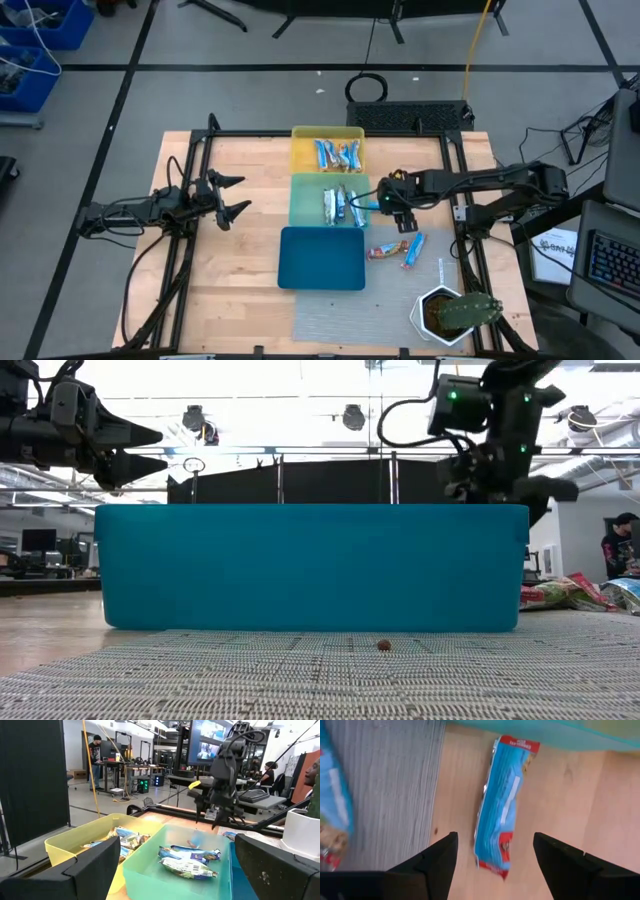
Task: Pick and place Granola Bars by type
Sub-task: Put the red granola bar into the blue bin
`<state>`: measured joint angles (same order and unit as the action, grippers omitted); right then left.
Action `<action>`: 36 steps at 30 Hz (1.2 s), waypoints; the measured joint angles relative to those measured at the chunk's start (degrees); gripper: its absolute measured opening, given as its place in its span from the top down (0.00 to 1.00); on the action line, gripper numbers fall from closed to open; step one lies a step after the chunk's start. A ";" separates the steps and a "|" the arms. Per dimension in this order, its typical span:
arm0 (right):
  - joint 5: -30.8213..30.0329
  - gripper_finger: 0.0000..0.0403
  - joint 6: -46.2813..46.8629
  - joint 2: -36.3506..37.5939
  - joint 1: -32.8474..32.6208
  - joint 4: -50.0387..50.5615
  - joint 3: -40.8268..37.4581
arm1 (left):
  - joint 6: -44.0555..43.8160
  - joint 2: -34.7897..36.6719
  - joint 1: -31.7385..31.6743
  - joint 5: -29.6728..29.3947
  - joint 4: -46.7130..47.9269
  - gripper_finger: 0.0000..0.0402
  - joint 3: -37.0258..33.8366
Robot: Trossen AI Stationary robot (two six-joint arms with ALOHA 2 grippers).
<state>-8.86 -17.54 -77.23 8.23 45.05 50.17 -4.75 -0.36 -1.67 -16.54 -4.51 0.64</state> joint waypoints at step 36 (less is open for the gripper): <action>4.73 0.64 0.55 -10.58 5.24 -16.08 -5.24 | 0.00 0.00 -0.02 0.46 0.00 0.02 -0.01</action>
<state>-4.13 -16.99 -87.81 13.47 28.97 44.93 -4.75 -0.36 -1.69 -16.08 -4.51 0.63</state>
